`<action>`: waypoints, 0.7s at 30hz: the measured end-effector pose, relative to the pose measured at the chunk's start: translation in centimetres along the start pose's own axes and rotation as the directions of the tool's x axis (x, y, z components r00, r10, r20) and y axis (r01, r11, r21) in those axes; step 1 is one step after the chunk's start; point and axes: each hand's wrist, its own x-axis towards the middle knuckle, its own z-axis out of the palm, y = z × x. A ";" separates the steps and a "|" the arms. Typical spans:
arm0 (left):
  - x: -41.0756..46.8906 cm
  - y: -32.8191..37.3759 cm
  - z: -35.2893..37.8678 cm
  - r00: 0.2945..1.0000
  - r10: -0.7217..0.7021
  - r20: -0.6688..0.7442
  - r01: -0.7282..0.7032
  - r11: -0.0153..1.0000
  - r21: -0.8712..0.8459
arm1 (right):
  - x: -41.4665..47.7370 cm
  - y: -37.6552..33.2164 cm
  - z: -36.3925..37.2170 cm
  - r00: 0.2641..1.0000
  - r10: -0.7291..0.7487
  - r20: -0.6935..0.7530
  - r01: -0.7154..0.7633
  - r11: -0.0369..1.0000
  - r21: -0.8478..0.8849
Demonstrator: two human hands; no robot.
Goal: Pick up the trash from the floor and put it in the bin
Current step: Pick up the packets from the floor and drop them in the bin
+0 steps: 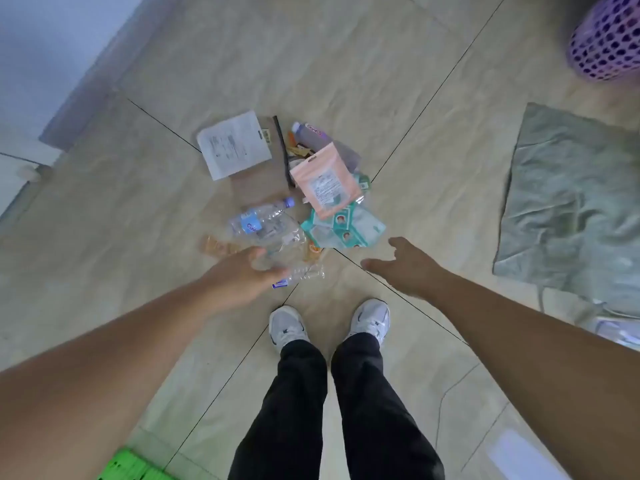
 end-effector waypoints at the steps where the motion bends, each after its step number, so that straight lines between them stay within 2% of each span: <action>1: 1.5 0.1 0.8 1.000 -0.007 -0.018 0.007 0.999 -0.031 | 1.3 0.6 0.7 1.000 0.025 0.001 -0.025 0.999 0.039; 6: 9.7 0.4 4.2 1.000 -0.025 -0.009 0.025 1.000 -0.010 | 9.1 4.1 4.4 0.984 0.175 0.023 -0.175 0.956 0.234; 10: 17.0 0.7 6.5 0.997 -0.044 -0.070 0.039 0.996 -0.080 | 15.6 6.5 7.6 0.968 0.242 0.064 -0.247 0.882 0.403; 15: 25.0 1.0 8.5 0.980 -0.064 -0.188 0.033 0.987 -0.160 | 23.1 7.7 10.6 0.949 0.305 0.083 -0.292 0.743 0.603; 18: 29.5 1.2 9.0 0.968 -0.129 -0.214 0.070 0.963 -0.259 | 27.3 7.8 11.4 0.941 0.330 0.076 -0.286 0.652 0.702; 21: 32.9 1.8 9.7 0.951 -0.189 -0.243 0.096 0.932 -0.350 | 30.8 7.9 12.0 0.903 0.422 0.079 -0.322 0.545 0.774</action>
